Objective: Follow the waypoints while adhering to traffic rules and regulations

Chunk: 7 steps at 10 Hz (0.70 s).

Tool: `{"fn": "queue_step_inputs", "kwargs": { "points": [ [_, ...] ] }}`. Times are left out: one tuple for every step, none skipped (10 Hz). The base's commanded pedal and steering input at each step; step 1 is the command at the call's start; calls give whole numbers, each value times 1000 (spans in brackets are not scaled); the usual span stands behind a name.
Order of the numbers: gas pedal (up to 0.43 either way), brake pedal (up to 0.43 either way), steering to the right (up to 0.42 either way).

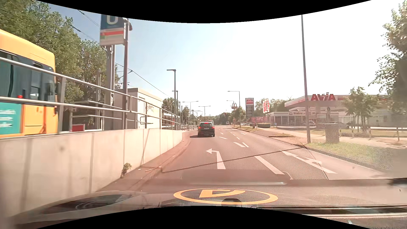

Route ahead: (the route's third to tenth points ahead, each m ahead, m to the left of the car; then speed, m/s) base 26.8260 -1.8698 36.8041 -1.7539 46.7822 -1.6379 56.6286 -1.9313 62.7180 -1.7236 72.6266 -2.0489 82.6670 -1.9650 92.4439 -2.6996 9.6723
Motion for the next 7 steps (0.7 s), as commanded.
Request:
{"fn": "queue_step_inputs", "kwargs": {
  "points": [
    [47, 0, -6],
    [47, 0, -7],
    [47, 0, -8],
    [47, 0, -10],
    [47, 0, -14],
    [47, 0, -18],
    [47, 0, -24]
  ]
}}
